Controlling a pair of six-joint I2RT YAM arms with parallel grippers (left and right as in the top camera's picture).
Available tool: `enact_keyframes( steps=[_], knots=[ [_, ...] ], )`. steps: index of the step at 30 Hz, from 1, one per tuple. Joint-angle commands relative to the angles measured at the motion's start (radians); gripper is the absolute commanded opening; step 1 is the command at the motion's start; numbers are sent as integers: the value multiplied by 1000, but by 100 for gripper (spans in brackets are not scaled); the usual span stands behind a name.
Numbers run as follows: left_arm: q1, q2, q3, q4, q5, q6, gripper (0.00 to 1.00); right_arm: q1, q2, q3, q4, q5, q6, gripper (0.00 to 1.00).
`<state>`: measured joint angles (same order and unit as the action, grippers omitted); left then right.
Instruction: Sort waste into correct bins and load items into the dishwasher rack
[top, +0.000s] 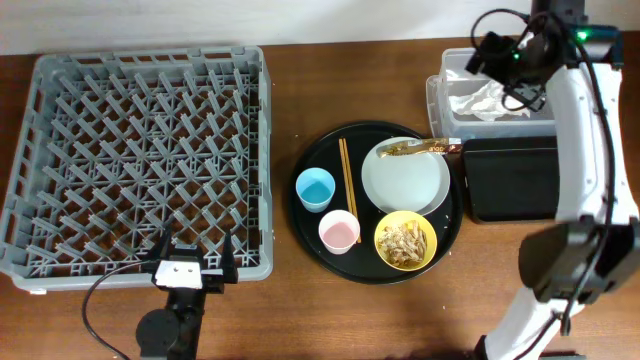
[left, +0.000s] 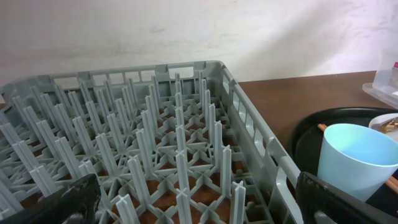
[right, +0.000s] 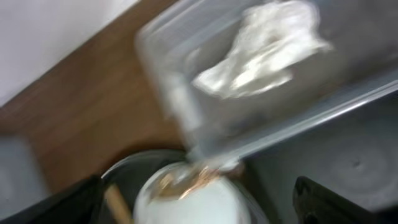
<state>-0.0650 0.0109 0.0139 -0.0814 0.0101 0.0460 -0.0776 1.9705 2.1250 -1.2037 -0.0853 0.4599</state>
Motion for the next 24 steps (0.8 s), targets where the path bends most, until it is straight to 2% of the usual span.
enact_keyframes(
  steps=[1, 6, 11, 14, 18, 21, 22, 23, 24],
  knots=[
    [2, -6, -5, -2, -6, 16, 100, 139, 22, -40, -30, 15, 22, 62],
    [2, -6, -5, -2, -6, 16, 100, 241, 41, -251, 49, 146, 268, 60],
    [2, -6, -5, -2, -6, 16, 100, 275, 41, -558, 391, 150, 306, 60],
    [2, -6, -5, -2, -6, 16, 100, 275, 42, -674, 484, 151, 309, 61],
    [2, -6, -5, -2, -6, 16, 100, 274, 48, -727, 561, 161, 308, 66],
    [2, -6, -5, -2, -7, 16, 100, 274, 53, -728, 582, 197, 308, 67],
    [2, -6, -5, -2, -6, 16, 100, 274, 60, -728, 585, 204, 304, 66],
    [2, -6, -5, -2, -6, 16, 100, 274, 69, -728, 590, 204, 304, 59],
    [2, -6, -5, -2, -6, 16, 100, 274, 82, -728, 598, 205, 296, 57]
  ],
)
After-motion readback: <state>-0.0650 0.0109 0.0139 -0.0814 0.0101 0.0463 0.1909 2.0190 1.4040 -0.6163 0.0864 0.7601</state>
